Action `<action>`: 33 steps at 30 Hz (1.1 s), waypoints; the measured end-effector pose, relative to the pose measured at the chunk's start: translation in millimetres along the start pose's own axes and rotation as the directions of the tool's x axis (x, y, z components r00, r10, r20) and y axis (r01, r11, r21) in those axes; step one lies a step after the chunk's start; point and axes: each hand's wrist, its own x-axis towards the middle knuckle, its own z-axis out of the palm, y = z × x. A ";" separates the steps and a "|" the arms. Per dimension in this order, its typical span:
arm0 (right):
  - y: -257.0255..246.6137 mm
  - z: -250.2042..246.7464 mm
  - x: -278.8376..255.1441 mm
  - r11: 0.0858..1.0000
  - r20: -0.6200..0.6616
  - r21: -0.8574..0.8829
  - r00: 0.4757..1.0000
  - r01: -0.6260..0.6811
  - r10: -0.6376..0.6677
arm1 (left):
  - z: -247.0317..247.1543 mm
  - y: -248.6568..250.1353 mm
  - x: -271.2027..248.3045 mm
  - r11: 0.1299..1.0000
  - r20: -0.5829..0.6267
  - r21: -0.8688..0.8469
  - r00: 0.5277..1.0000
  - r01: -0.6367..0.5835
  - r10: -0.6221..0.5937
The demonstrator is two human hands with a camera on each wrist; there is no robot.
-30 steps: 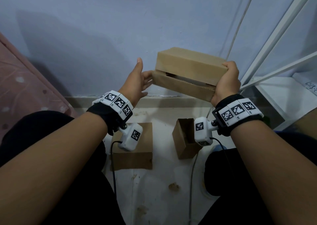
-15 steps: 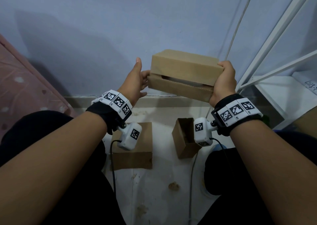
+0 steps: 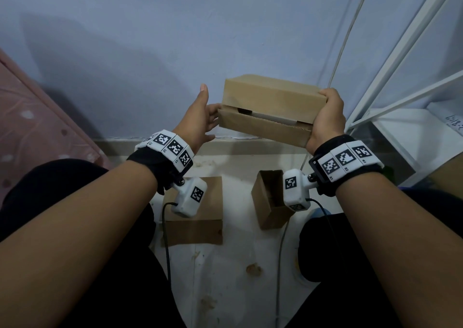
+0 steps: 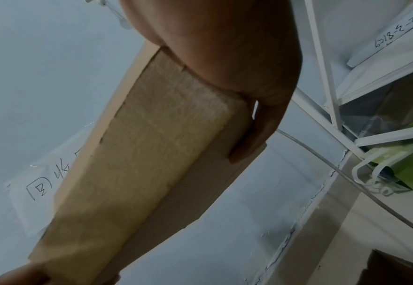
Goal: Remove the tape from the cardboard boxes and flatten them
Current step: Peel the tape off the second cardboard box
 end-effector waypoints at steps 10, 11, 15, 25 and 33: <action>8.5 0.7 -0.1 0.999 -0.002 -0.029 1.000 -0.015 0.015 | -0.4 -1.6 1.5 0.999 -0.012 0.027 0.999 0.030 -0.030; 7.7 0.4 0.6 0.999 -0.007 -0.029 1.000 -0.015 0.015 | 0.1 -2.1 0.9 0.999 -0.013 0.029 0.999 0.031 -0.030; 5.6 -0.8 1.3 0.997 0.111 -0.072 0.993 -0.042 0.050 | -0.7 -0.7 0.3 0.999 0.003 0.040 1.000 0.023 -0.023; 6.7 -4.5 6.9 0.999 0.020 -0.036 1.000 -0.021 0.022 | -0.8 -2.8 4.1 0.998 -0.018 0.028 0.999 0.052 -0.052; 8.1 -4.8 9.5 1.000 0.014 -0.018 1.000 -0.006 0.006 | -2.3 -1.5 7.2 0.998 -0.131 0.050 0.991 0.039 -0.032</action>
